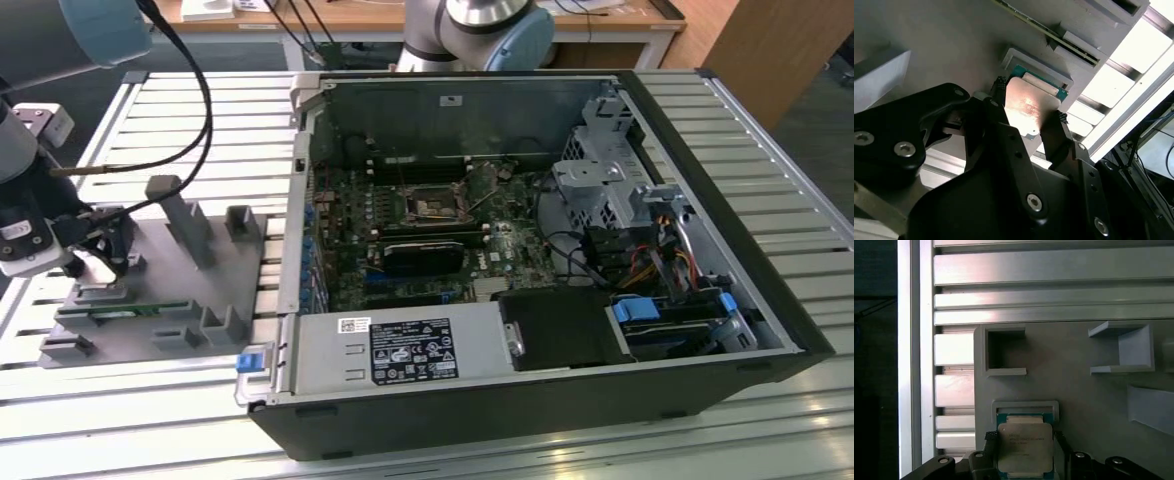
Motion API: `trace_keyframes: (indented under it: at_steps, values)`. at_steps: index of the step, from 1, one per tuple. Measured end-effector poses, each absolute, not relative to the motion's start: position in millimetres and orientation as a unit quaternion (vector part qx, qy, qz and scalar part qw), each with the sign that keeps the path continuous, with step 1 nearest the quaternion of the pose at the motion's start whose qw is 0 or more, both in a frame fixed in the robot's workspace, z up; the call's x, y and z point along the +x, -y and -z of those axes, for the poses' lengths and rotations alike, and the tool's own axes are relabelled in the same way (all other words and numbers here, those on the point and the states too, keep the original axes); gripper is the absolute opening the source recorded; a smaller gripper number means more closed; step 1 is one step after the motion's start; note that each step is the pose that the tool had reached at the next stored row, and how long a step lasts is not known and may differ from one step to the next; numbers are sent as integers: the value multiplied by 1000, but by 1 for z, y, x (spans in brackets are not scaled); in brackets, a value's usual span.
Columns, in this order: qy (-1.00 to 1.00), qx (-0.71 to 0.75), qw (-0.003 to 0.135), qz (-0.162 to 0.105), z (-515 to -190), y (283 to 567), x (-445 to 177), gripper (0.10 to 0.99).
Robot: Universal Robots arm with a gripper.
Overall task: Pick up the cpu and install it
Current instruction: 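Pick up the cpu and move it towards the insertion slot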
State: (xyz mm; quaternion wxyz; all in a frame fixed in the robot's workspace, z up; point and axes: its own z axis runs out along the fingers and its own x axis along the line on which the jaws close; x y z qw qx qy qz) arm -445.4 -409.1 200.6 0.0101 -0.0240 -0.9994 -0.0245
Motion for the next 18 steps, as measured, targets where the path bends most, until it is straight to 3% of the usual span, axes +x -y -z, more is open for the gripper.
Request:
trace_keyframes:
  at_steps: [18]
  values:
    - [999,-24,10,26,-229,409,-445,529]
